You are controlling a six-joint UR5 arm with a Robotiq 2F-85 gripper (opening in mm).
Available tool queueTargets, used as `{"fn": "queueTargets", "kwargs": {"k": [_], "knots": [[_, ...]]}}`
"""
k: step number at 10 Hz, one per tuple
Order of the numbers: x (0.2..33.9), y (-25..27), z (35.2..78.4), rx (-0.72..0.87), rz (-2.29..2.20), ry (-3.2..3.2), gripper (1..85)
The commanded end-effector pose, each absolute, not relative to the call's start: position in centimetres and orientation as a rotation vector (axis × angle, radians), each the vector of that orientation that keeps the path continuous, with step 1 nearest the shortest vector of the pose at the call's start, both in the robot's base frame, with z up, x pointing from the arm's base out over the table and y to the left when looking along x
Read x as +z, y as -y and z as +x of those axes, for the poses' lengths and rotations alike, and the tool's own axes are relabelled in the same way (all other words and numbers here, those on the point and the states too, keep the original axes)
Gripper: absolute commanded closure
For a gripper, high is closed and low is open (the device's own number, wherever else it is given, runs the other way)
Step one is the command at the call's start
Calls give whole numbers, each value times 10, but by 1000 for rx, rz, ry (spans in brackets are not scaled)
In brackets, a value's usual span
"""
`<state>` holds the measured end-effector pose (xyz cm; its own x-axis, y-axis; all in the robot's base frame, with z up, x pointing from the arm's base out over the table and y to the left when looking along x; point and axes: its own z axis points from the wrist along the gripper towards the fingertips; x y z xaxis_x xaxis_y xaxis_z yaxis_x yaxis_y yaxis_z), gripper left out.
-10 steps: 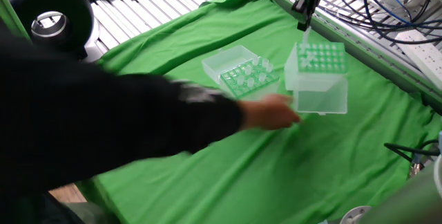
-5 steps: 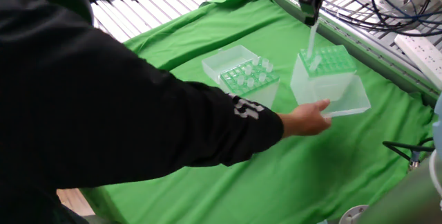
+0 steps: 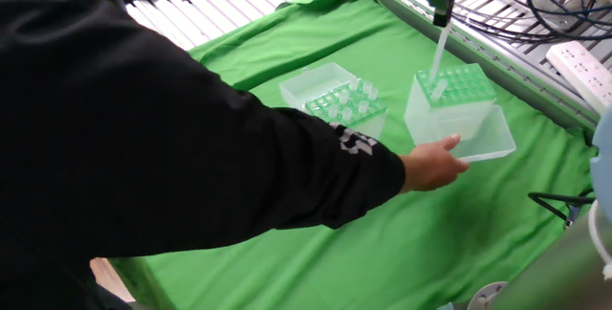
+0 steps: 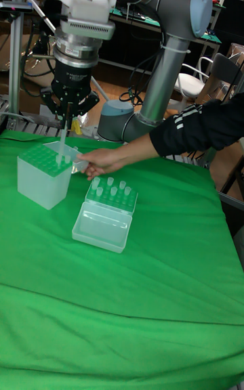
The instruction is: Insert a large pipette tip into the holder for large pipette tips
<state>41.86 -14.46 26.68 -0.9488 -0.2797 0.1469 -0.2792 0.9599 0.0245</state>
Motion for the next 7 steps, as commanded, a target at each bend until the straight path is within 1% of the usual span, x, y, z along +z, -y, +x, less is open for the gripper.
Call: {"fn": "queueTargets", "kwargs": {"k": [1, 5, 7], "knots": [[285, 147, 407, -18, 426, 2938, 823], [306, 153, 389, -10, 418, 2911, 823], [317, 167, 386, 7, 459, 2898, 827]]}}
